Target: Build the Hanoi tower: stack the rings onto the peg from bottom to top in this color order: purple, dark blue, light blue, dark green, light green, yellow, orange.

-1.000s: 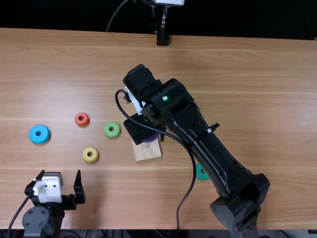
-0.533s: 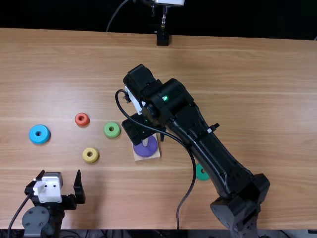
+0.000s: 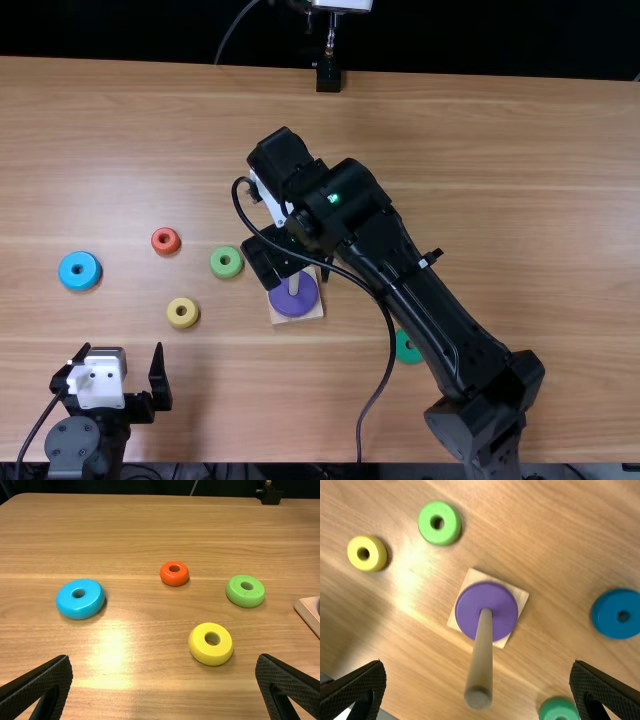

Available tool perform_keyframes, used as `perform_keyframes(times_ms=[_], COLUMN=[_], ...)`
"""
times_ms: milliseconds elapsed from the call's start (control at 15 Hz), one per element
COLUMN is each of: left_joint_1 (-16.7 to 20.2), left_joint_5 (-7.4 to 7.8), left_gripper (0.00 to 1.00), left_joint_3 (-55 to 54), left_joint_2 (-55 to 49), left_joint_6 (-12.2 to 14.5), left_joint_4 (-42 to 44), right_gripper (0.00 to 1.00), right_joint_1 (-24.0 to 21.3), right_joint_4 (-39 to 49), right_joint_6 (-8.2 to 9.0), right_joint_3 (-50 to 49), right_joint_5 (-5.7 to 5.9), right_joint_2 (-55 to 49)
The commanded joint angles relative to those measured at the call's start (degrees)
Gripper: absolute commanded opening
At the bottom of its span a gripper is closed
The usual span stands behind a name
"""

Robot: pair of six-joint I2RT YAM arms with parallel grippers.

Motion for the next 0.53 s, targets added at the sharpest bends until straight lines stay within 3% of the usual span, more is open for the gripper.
perform_keyframes(times_ms=[0,133,200,467], left_joint_1=[-0.08,-0.08,-0.08,-0.08], left_joint_5=[-0.39,-0.39,-0.39,-0.39], left_gripper=[1.00,1.00,1.00,1.00], left_joint_3=[-6.56,-6.56,-6.65,-6.65], left_joint_2=[-0.36,-0.36,-0.36,-0.36], left_joint_6=[0.07,0.07,0.07,0.07], left_joint_4=[-3.76,-3.76,-3.86,-3.86], right_gripper=[1.00,1.00,1.00,1.00], right_joint_1=[-2.79,-8.95,-11.06,-16.42], right_joint_4=[1.91,4.76,4.65,0.33], right_joint_6=[0.47,0.26,-0.37,-0.80], right_joint_3=[2.17,2.17,2.61,1.11], right_joint_5=[0.35,0.14,0.56,0.14], right_joint_2=[-0.09,-0.27,-0.79,-3.61])
